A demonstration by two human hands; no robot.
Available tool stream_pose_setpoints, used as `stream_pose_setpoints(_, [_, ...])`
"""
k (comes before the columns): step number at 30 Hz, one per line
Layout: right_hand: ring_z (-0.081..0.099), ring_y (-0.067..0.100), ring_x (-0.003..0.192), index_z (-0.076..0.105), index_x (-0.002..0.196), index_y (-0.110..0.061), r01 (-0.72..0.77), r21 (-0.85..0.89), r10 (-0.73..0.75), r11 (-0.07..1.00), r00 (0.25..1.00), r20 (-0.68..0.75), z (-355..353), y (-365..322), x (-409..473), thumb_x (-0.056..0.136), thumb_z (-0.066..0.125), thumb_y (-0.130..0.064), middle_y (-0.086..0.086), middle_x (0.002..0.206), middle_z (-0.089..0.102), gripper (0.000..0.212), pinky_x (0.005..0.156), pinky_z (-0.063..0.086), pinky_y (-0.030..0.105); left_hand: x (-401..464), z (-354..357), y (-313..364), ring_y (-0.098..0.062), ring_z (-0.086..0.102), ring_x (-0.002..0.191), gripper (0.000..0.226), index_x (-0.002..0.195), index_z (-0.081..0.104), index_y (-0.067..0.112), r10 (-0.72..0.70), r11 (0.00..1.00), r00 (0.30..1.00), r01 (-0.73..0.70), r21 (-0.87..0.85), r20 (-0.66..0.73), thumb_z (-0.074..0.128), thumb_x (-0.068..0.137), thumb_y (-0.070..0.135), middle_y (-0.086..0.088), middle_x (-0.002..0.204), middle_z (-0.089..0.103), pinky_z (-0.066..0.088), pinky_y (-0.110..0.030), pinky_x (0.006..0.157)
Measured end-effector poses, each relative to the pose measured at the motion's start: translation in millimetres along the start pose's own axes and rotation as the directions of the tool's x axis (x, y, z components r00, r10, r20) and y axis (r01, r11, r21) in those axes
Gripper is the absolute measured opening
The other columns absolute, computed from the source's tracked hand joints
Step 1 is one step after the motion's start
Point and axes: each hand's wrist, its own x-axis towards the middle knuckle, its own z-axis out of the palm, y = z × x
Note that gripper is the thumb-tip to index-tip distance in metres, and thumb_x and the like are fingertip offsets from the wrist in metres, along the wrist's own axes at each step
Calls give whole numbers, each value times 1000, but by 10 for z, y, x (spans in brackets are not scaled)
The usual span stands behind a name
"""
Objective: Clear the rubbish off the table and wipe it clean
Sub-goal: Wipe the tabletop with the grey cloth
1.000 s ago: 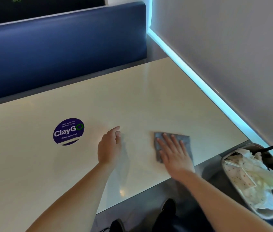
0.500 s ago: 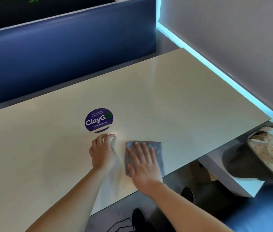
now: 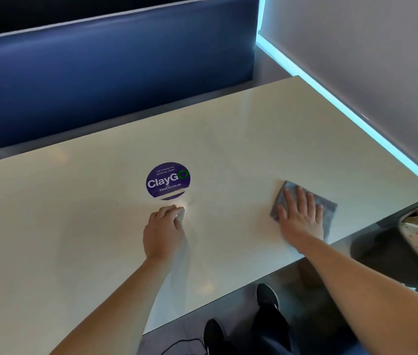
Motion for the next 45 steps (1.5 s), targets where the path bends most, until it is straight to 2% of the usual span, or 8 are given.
stream_pose_setpoints(4, [-27, 23, 145, -25, 147, -34, 123, -11, -123, 992, 992, -29, 177, -674, -118, 101, 6, -50, 0, 155, -31, 58, 119, -14, 46, 52, -57, -14, -17, 54, 106, 33, 119, 66, 32, -24, 999, 999, 22, -50, -37, 46, 96, 18, 12, 119, 64, 43, -29, 84])
stream_pose_setpoints(7, [-14, 24, 149, -1, 155, -32, 369, -18, -369, 929, 929, -8, 408, -1389, -335, 98, 15, -48, -2, 161, -14, 61, 114, -20, 43, 180, -86, -54, -16, 58, 103, 33, 116, 67, 34, -63, 989, 996, 55, -134, -58, 46, 96, 17, 11, 112, 67, 47, -31, 82])
stream_pose_setpoints(10, [25, 28, 146, 40, 147, -28, 524, -29, -524, 851, 851, 26, 576, -1815, -573, 96, 30, -45, 2, 158, 28, 55, 115, 2, 46, 282, -112, -105, -16, 58, 102, 32, 114, 66, 33, -39, 984, 997, 27, -175, -65, 47, 94, 15, 10, 108, 66, 49, -33, 79])
stream_pose_setpoints(13, [18, 23, 149, 33, 150, -32, 596, -25, -594, 802, 802, 59, 594, -1683, -460, 99, 24, -46, -4, 160, 25, 54, 117, 0, 43, 367, -87, -178, -26, 53, 101, 31, 111, 68, 27, 70, 995, 992, -78, -68, -110, 54, 90, 8, 4, 108, 63, 49, -37, 75])
stream_pose_setpoints(18, [-4, 16, 151, 9, 154, -39, 398, -28, -399, 917, 915, -64, 253, -1074, 163, 95, 7, -54, -11, 163, 0, 61, 118, -13, 35, 472, -31, -133, -18, 46, 110, 37, 120, 63, 41, 138, 990, 987, -135, 49, -78, 56, 92, 18, 15, 119, 56, 38, -31, 85])
stream_pose_setpoints(26, [-16, 21, 149, -5, 155, -32, 76, 6, -76, 997, 994, -80, 60, -1095, 707, 102, 18, -45, -2, 163, -13, 59, 120, -11, 45, 823, 83, 80, -22, 37, 121, 21, 105, 65, 34, -147, 988, 987, 143, -58, -73, 66, 86, 43, 6, 123, 47, 28, -37, 99])
stream_pose_setpoints(36, [-13, 14, 149, 1, 154, -36, 668, -27, -667, 743, 744, 44, 250, -1744, 690, 88, -11, -49, -13, 161, -9, 69, 117, -19, 35, 1143, 88, 218, -17, 13, 139, 72, 138, 34, 39, -254, 966, 966, 256, -27, 46, 71, 76, 32, 7, 145, 23, 12, -38, 114])
stream_pose_setpoints(45, [-9, 24, 150, 5, 154, -41, 166, -39, -169, 985, 981, -97, -243, -714, 1590, 101, 19, -52, 4, 164, -8, 56, 121, -5, 42, 1413, 45, 264, -13, 4, 145, 80, 142, 31, 43, -243, 965, 967, 250, -82, 79, 71, 74, 28, 10, 153, 15, 3, -36, 118])
